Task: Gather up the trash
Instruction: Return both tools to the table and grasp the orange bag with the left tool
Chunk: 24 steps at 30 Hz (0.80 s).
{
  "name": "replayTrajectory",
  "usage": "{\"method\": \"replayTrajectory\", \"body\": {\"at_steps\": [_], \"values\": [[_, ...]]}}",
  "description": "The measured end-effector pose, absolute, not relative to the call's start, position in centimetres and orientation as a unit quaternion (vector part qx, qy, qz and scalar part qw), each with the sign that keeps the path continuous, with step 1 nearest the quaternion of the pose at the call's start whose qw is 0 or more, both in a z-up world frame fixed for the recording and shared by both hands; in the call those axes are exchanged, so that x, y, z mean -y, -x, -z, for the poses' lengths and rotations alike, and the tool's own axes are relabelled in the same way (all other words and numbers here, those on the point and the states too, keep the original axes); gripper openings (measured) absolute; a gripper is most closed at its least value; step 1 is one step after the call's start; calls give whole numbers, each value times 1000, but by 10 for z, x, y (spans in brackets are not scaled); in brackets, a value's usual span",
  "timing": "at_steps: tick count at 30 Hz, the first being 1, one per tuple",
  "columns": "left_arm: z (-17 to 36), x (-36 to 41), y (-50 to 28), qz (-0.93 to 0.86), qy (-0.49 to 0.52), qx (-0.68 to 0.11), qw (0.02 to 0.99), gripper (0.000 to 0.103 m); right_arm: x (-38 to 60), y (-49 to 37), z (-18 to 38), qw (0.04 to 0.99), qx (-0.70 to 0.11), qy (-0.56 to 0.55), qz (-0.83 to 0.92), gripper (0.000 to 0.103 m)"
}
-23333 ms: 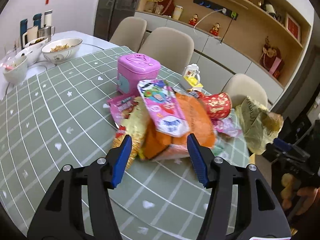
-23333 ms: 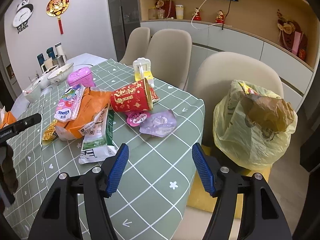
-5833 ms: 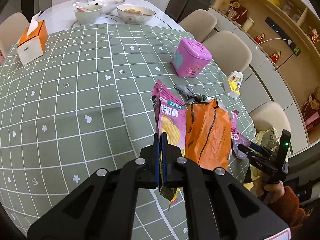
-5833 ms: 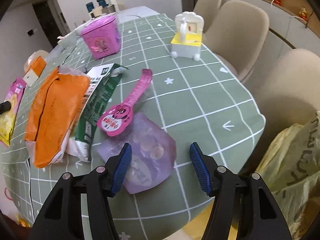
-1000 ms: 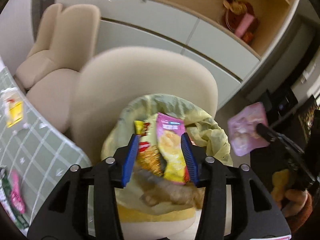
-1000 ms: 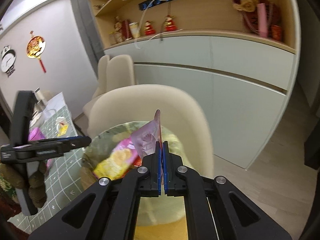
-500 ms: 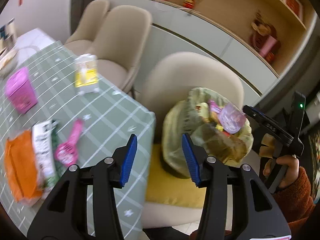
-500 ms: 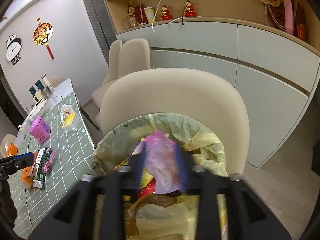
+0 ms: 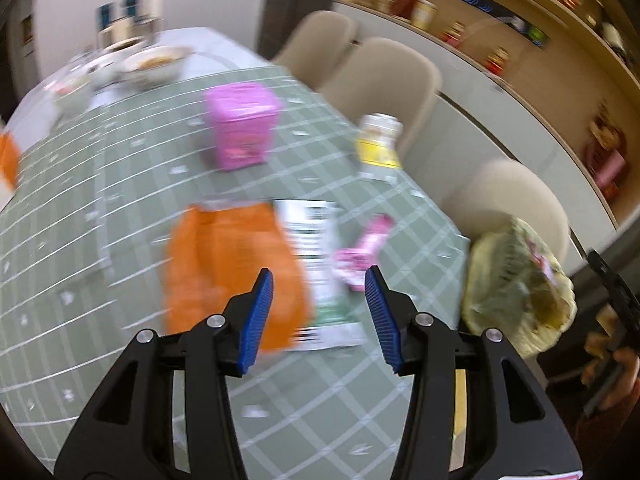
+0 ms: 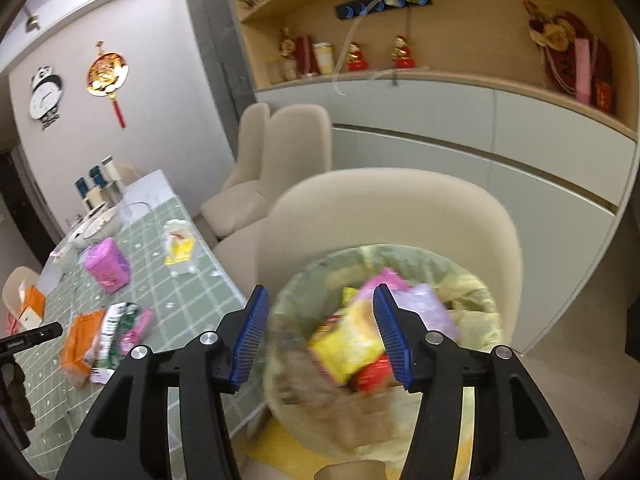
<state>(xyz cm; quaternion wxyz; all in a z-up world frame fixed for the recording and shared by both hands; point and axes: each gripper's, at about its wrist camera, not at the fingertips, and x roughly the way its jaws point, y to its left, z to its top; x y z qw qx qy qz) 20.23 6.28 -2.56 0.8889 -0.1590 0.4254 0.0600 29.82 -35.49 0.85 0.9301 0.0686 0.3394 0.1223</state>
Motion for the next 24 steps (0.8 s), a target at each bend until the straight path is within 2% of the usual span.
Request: {"method": "replayTrajectory", "body": {"at_steps": [7, 20, 21, 22, 24], "values": [[54, -130, -180, -91, 208, -434, 872, 50, 297, -278, -16, 920, -355, -53, -156, 52], [107, -140, -229, -56, 242, -463, 851, 50, 227, -236, 15, 890, -423, -17, -171, 52], [107, -139, -231, -52, 237, -464, 852, 40, 224, -233, 18, 887, -429, -13, -171, 52], [106, -137, -231, -45, 234, -463, 854, 19, 220, -231, 22, 884, -434, -10, -172, 52], [101, -136, -227, -29, 228, -461, 857, 3, 212, -227, 27, 880, -441, -8, -177, 52]]}}
